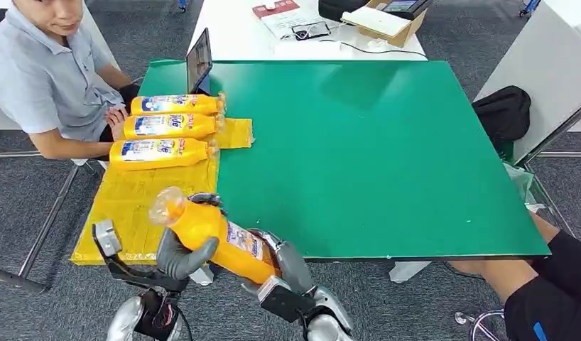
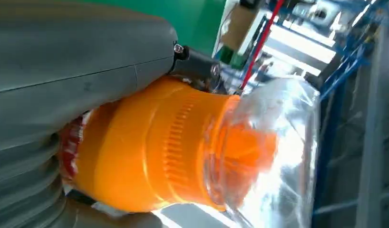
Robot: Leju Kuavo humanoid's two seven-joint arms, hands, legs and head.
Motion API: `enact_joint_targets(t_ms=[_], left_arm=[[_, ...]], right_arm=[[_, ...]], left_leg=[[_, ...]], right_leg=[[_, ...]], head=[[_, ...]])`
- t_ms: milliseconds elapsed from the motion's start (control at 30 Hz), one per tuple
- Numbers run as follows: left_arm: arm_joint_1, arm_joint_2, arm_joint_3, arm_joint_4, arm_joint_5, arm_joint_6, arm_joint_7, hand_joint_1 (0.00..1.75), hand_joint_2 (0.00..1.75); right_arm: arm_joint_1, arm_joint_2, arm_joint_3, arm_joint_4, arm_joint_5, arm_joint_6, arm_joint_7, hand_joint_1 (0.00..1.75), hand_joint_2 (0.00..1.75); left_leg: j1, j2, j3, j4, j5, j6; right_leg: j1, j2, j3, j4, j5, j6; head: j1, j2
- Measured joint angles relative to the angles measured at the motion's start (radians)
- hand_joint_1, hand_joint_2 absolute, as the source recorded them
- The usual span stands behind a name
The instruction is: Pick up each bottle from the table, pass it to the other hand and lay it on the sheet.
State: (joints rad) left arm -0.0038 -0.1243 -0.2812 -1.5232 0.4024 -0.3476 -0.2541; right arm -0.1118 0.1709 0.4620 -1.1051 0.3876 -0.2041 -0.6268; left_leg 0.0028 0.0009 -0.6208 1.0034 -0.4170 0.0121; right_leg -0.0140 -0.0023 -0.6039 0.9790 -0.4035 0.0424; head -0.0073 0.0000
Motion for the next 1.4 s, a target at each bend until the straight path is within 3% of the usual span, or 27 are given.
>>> enact_joint_targets(t_ms=[267, 533, 567, 600, 633, 667, 867, 933, 967, 1267, 1300, 1333, 1400], left_arm=[[-0.009, 0.02, -0.06, 0.033, -0.277, 0.083, -0.062, 0.0, 1.75], [-0.011, 0.026, -0.083, 0.056, -0.295, 0.06, -0.056, 0.0, 1.75], [-0.011, 0.027, -0.084, 0.058, -0.294, 0.057, -0.056, 0.12, 1.75], [-0.011, 0.028, -0.084, 0.061, -0.291, 0.055, -0.056, 0.73, 1.75], [-0.011, 0.029, -0.084, 0.064, -0.283, 0.05, -0.056, 1.68, 1.75], [-0.011, 0.03, -0.084, 0.065, -0.267, 0.041, -0.056, 1.75, 1.75], [0.001, 0.021, -0.07, 0.049, -0.155, 0.049, -0.071, 1.75, 1.75], [0.01, 0.009, -0.058, 0.036, -0.126, 0.063, -0.071, 1.54, 1.75], [0.012, 0.005, -0.056, 0.032, -0.12, 0.064, -0.071, 1.75, 1.75], [0.051, -0.041, -0.011, -0.016, 0.016, 0.142, -0.069, 1.75, 1.75], [0.052, -0.044, -0.009, -0.019, 0.021, 0.152, -0.066, 1.48, 1.75], [0.053, -0.047, -0.007, -0.021, 0.028, 0.165, -0.063, 1.73, 1.75], [0.053, -0.056, 0.0, -0.021, 0.033, 0.193, -0.054, 1.75, 1.75]], right_arm=[[-0.006, 0.0, -0.024, -0.012, -0.008, 0.035, -0.002, 1.75, 1.75], [-0.014, 0.004, -0.029, -0.018, -0.01, 0.05, -0.002, 1.75, 1.75], [-0.014, 0.005, -0.029, -0.018, -0.01, 0.05, -0.002, 1.75, 1.75], [-0.015, 0.005, -0.029, -0.018, -0.01, 0.05, -0.002, 1.75, 1.75], [-0.016, 0.005, -0.029, -0.018, -0.011, 0.051, -0.002, 1.75, 1.75], [-0.017, 0.006, -0.03, -0.017, -0.011, 0.052, -0.002, 1.75, 1.75], [-0.019, 0.013, -0.029, -0.011, -0.011, 0.057, -0.005, 1.75, 1.75], [-0.02, 0.021, -0.029, -0.01, -0.013, 0.057, -0.005, 1.75, 1.75], [-0.023, 0.023, -0.029, -0.01, -0.013, 0.057, -0.005, 1.75, 1.75], [-0.023, 0.046, -0.018, -0.007, -0.02, 0.064, -0.003, 1.71, 1.75], [-0.023, 0.048, -0.014, -0.006, -0.02, 0.062, -0.002, 0.37, 1.75], [-0.023, 0.05, -0.011, -0.005, -0.019, 0.054, -0.002, 0.0, 1.75], [-0.023, 0.051, -0.005, 0.0, -0.016, 0.039, 0.004, 0.0, 1.75]], left_leg=[[0.0, 0.0, 0.0, 0.0, 0.0, 0.0], [0.0, -0.001, 0.0, 0.0, 0.0, 0.0], [0.0, -0.001, 0.0, 0.0, 0.0, 0.0], [0.0, -0.001, 0.0, 0.0, 0.0, 0.0], [0.0, -0.001, 0.0, 0.0, 0.0, 0.0], [0.0, -0.001, 0.0, 0.0, 0.0, 0.0], [0.0, 0.0, 0.0, 0.0, 0.0, 0.0], [0.0, 0.0, 0.0, 0.0, 0.0, 0.0], [0.0, 0.0, 0.0, 0.0, 0.0, 0.0], [0.0, 0.0, 0.0, 0.0, 0.0, 0.0], [0.0, 0.0, 0.0, 0.0, 0.0, 0.0], [0.0, 0.0, 0.0, 0.0, 0.0, 0.0], [0.0, 0.0, 0.0, 0.0, 0.0, 0.0]], right_leg=[[0.0, 0.0, 0.0, 0.0, 0.0, 0.0], [0.0, 0.0, 0.0, 0.0, 0.0, 0.0], [0.0, 0.0, 0.0, 0.0, 0.0, 0.0], [0.0, 0.0, 0.0, 0.0, 0.0, 0.0], [0.0, 0.0, 0.0, 0.0, 0.0, 0.0], [0.0, 0.0, 0.0, 0.0, 0.0, 0.0], [0.0, 0.0, 0.0, 0.0, 0.0, 0.0], [0.0, 0.0, 0.0, 0.0, 0.0, 0.0], [0.0, 0.0, 0.0, 0.0, 0.0, 0.0], [0.0, 0.0, -0.001, 0.0, 0.0, 0.0], [0.0, 0.0, -0.001, 0.0, 0.0, 0.0], [0.0, 0.0, -0.001, 0.0, 0.0, 0.0], [0.0, 0.0, -0.001, 0.0, 0.0, 0.0]], head=[[0.0, 0.0], [0.0, 0.0], [0.0, 0.0], [0.0, 0.0], [0.0, 0.0], [0.0, 0.0], [0.0, 0.0], [0.0, 0.0], [0.0, 0.0], [0.0, 0.0], [0.0, 0.0], [0.0, 0.0], [0.0, 0.0]])
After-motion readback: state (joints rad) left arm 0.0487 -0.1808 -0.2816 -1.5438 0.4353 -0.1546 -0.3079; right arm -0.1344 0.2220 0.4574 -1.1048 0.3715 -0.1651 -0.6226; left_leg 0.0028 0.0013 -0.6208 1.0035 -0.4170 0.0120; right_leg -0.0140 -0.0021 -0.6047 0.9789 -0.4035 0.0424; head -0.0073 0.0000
